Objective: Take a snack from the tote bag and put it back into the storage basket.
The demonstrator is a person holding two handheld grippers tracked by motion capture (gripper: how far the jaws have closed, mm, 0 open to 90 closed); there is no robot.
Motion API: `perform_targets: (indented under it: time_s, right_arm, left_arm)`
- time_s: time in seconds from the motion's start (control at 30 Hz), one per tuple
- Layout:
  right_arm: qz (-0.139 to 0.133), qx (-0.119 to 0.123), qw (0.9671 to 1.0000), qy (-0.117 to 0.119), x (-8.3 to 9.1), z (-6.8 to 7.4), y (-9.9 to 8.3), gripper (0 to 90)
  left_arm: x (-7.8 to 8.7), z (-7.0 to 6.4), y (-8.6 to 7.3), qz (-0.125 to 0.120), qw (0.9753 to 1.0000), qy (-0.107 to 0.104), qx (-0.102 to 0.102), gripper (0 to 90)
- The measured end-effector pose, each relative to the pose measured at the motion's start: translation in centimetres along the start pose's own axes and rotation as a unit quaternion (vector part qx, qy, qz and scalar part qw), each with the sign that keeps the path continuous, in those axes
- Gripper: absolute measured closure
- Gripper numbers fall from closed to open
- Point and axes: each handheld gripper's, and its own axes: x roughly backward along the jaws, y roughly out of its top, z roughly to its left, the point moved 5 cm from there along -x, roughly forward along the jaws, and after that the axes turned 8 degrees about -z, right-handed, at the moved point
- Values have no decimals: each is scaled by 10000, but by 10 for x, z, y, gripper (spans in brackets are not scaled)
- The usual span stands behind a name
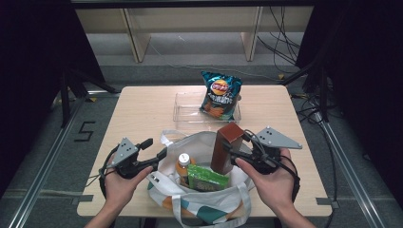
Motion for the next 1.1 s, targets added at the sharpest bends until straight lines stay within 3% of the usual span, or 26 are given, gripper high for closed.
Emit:
perform_targets:
  time_s: [0.03,0.37,0.4,0.67,0.7,0.73,0.93,1.1]
  right_arm:
    - [-36,-103,9999,-17,0,0,3,393]
    - [-252,-17,9997,-69,4,-6,20,393]
    - [-217,-128,9997,-26,4,-5,21,392]
    - [-309,-83,9994,-99,3,-9,31,393]
    - [-305,-164,9993,-101,3,-9,32,393]
    - [-333,-77,9994,-82,3,-10,33,393]
    - [-427,-108,9990,-106,4,-12,40,393]
    - [-577,-48,9980,-243,6,-16,53,393]
  left_arm:
    - [0,0,0,-11,10000,-5,7,323]
    - [0,0,0,-2,10000,-1,10,324]
    - [0,0,0,1,10000,1,8,324]
    - [0,0,0,-3,10000,2,-2,324]
    - [0,0,0,-6,10000,2,0,324]
    - [0,1,0,-1,10000,4,3,324]
    - [0,0,0,-6,10000,1,2,324]
    - [0,0,0,-1,10000,2,-1,324]
